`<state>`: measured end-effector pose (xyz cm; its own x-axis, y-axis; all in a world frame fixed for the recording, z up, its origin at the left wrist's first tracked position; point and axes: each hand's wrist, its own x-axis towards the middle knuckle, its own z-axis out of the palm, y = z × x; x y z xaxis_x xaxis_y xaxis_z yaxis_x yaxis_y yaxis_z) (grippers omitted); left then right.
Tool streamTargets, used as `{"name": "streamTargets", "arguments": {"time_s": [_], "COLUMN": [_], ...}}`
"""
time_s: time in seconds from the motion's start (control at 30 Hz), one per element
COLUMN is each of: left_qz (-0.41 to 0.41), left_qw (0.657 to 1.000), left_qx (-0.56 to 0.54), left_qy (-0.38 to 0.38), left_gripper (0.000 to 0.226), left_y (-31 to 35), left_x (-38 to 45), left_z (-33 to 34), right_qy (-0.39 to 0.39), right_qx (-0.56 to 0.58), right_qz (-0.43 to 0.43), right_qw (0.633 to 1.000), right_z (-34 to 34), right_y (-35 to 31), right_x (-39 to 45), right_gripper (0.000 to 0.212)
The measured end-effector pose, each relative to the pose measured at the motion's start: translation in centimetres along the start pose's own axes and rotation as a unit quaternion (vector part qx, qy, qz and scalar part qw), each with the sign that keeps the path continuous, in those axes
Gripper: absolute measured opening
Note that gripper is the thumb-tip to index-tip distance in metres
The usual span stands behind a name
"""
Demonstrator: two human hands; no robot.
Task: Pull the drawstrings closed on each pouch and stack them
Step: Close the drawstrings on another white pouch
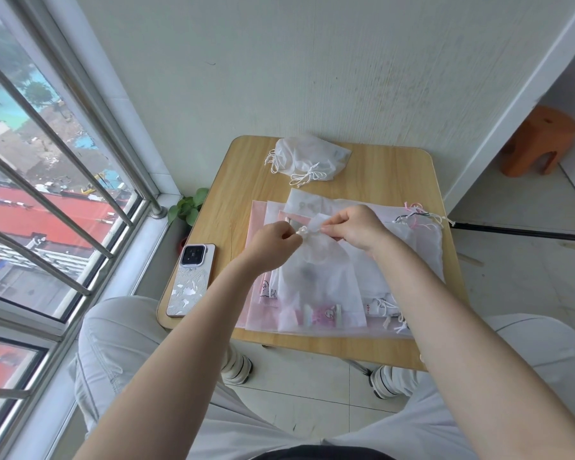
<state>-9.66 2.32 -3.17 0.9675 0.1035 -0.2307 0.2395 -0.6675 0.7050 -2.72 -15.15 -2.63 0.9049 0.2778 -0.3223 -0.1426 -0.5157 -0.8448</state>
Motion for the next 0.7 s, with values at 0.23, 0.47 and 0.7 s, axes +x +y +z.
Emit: {"name": "streamTargets", "arguments": {"time_s": [0.23, 0.47, 0.7], "left_qz": [0.014, 0.068, 0.023], "left_qw": [0.957, 0.984, 0.994], "left_qx": [0.267, 0.161, 0.099], "left_qy": [-0.112, -0.041, 0.029], "left_gripper": [0.028, 0.049, 0.026], "left_y": [0.1, 0.0, 1.1], "left_x": [0.7, 2.0, 5.3], "left_z": [-1.1, -0.7, -1.2], "right_qy": [0.119, 0.046, -0.043], "right_qx": [-0.16, -0.144, -0.161], "right_qz": [-0.062, -0.116, -0.062], "right_qw": [0.978, 0.982, 0.984], "right_z": [1.8, 0.7, -1.8], "right_y": [-0.1, -1.8, -3.2], "right_x": [1.1, 1.6, 3.5], "right_gripper": [0.012, 0.01, 0.057]}}
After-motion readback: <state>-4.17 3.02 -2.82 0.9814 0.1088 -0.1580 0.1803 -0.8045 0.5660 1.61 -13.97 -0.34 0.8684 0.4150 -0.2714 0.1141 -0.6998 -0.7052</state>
